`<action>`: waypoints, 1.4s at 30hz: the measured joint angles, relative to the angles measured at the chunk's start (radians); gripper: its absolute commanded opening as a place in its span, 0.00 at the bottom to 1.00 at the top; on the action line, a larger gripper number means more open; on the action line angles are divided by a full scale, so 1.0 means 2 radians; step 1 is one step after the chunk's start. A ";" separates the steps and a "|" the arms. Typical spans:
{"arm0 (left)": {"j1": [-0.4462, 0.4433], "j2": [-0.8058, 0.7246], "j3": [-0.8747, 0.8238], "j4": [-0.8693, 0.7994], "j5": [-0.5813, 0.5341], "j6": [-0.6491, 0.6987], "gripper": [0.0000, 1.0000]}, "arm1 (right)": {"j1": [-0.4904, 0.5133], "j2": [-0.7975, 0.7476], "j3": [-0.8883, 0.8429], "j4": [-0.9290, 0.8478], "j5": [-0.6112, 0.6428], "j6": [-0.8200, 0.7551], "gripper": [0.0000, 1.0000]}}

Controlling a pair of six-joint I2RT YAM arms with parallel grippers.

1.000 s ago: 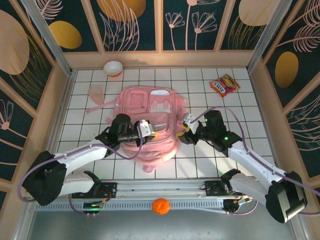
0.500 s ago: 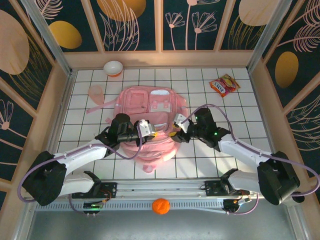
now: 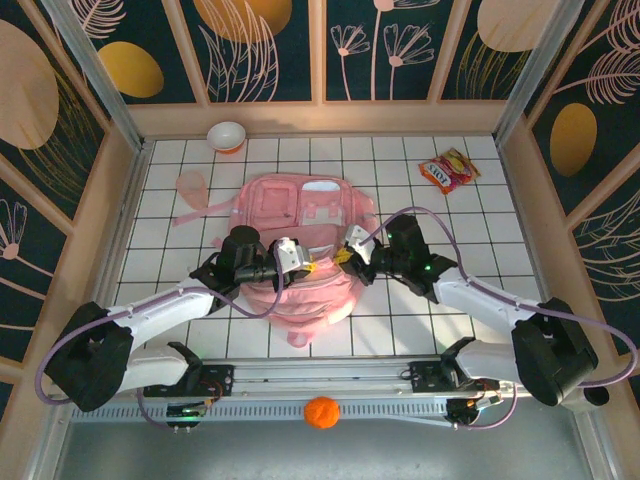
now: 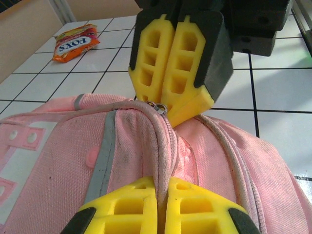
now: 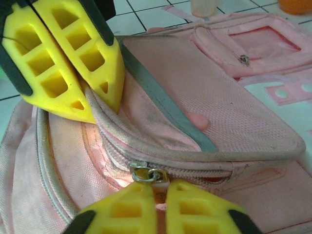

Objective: Pack the student bag

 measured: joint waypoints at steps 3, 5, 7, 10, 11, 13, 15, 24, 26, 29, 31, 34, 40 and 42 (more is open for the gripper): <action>0.000 0.000 0.001 0.003 -0.004 0.000 0.00 | 0.000 -0.010 0.000 -0.005 0.013 0.005 0.00; -0.001 0.000 0.002 0.006 -0.010 0.000 0.00 | -0.002 -0.016 0.000 -0.007 0.019 0.009 0.00; -0.002 0.000 0.003 0.007 -0.015 0.001 0.00 | -0.008 -0.021 0.000 -0.013 0.023 0.011 0.00; -0.005 -0.001 0.003 0.008 -0.025 0.003 0.00 | -0.018 -0.026 0.000 -0.021 0.027 0.015 0.00; -0.005 -0.001 0.003 0.007 -0.027 0.003 0.00 | -0.024 -0.027 0.000 -0.024 0.029 0.018 0.00; -0.005 -0.002 0.003 0.001 -0.028 0.007 0.00 | -0.041 -0.029 0.000 -0.028 0.047 0.022 0.00; -0.005 -0.004 0.003 -0.003 -0.027 0.010 0.00 | -0.054 -0.028 0.000 -0.032 0.064 0.025 0.00; -0.005 -0.006 0.012 -0.033 -0.015 0.035 0.00 | -0.057 0.004 0.010 -0.035 0.071 0.035 0.02; -0.005 -0.006 0.012 -0.033 -0.015 0.035 0.00 | -0.056 0.002 0.010 -0.036 0.061 0.033 0.26; -0.005 -0.006 0.012 -0.033 -0.019 0.035 0.00 | -0.056 -0.013 0.010 -0.047 0.040 0.032 0.41; -0.005 -0.006 0.012 -0.033 -0.020 0.035 0.00 | -0.052 -0.029 0.010 -0.054 0.028 0.042 0.46; -0.005 -0.006 0.012 -0.033 -0.021 0.034 0.00 | -0.040 -0.044 0.010 -0.060 0.018 0.075 0.54; -0.005 -0.006 0.012 -0.033 -0.022 0.032 0.00 | -0.015 -0.038 0.010 -0.061 0.014 0.172 0.59; -0.005 -0.006 0.012 -0.032 -0.022 0.032 0.00 | -0.010 -0.030 0.010 -0.060 0.013 0.197 0.59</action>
